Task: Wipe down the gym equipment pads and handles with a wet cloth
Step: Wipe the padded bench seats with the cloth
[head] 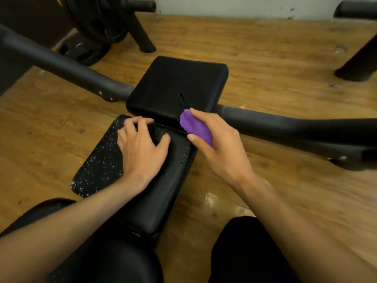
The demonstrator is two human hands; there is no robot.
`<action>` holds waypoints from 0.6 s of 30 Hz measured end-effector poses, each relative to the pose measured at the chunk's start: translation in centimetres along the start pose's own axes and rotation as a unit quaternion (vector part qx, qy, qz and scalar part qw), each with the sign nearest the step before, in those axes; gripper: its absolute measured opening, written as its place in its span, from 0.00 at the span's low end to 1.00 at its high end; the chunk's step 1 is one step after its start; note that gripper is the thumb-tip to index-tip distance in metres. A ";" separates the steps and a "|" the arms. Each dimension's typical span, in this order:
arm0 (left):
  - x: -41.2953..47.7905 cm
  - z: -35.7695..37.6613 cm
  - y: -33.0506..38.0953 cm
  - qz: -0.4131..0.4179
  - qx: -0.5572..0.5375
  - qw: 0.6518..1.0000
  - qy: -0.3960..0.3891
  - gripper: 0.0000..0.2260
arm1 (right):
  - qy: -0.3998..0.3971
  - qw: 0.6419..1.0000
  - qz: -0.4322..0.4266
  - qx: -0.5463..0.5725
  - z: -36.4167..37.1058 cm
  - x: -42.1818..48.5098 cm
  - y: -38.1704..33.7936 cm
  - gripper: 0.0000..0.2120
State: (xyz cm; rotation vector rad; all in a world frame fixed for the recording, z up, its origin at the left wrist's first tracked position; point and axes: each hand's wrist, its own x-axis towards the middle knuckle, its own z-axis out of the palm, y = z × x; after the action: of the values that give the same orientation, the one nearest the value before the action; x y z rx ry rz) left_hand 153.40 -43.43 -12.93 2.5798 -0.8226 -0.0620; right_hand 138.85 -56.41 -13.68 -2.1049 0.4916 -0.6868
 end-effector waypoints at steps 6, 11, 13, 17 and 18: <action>-3.6 -2.3 -1.0 0.204 0.033 0.977 -0.052 0.17 | 0.008 0.998 0.047 0.028 -0.2 -5.2 0.6 0.23; -8.4 -6.4 -4.1 0.241 0.085 0.962 -0.092 0.24 | 0.014 0.990 0.095 0.101 2.8 -7.3 0.1 0.26; -9.3 -7.0 -5.7 0.253 0.123 0.952 -0.118 0.27 | -0.001 0.984 0.112 0.136 4.0 -7.3 -0.8 0.27; -11.2 -5.2 -7.9 0.258 0.129 0.946 -0.147 0.29 | 0.007 0.976 0.123 0.179 5.8 -7.6 -1.1 0.28; -11.2 -4.9 -7.9 0.254 0.127 0.948 -0.141 0.30 | 0.010 0.975 0.118 0.186 6.3 -7.7 -1.0 0.28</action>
State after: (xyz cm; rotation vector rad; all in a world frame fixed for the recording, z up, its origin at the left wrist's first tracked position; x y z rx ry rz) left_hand 149.33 -29.49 -12.69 2.5316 -1.6790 -0.1815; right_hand 136.98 -47.72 -18.23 -1.6595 0.5668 -0.6091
